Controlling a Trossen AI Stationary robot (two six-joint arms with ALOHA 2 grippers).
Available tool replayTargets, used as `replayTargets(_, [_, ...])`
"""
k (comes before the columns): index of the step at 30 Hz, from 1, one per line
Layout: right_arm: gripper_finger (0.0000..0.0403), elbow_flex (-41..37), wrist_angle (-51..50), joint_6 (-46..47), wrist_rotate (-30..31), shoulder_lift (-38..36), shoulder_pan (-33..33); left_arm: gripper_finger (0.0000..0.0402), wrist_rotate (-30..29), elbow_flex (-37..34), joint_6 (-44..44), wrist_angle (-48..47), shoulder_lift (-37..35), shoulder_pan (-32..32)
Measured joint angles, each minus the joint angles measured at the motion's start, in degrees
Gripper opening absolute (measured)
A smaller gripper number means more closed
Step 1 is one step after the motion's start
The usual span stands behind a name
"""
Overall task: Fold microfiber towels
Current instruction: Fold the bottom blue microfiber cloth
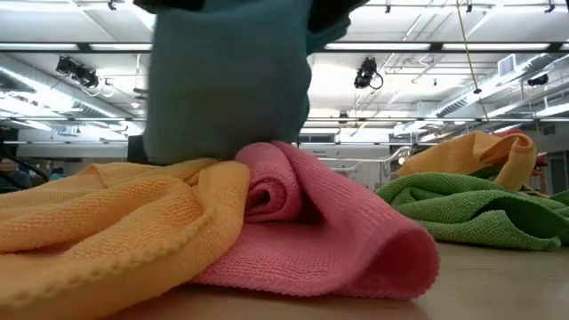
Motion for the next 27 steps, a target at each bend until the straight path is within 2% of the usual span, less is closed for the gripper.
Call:
replayTargets(4, [0.0006,-4.6,9.2,-1.9,-2.4,0.0,1.1,0.0014,-0.1,-1.8,-4.2,3.9,3.3,-3.0])
replayTargets(10, [0.0006,-8.5,13.8,0.8,-5.1,0.0,0.5,0.0028,-0.5,-1.8,-7.0,10.1,11.0,-6.0])
replayTargets(15, [0.0006,-11.6,19.5,1.3,-8.5,0.0,0.6,0.0014,-1.3,-1.8,-8.0,12.7,14.7,-6.8])
replayTargets(18, [0.0006,-11.4,19.8,2.6,-10.3,0.9,-0.1,0.0014,-1.3,-1.8,-9.4,12.5,14.9,-7.1])
replayTargets(22, [0.0006,-9.2,19.7,3.1,-13.1,4.4,-0.6,0.0033,-1.1,-1.8,-9.5,11.4,14.9,-8.4])
replayTargets(27, [0.0006,-2.1,10.2,3.3,-14.8,9.0,-1.7,0.0032,-1.1,-1.9,-10.6,8.8,15.5,-9.1])
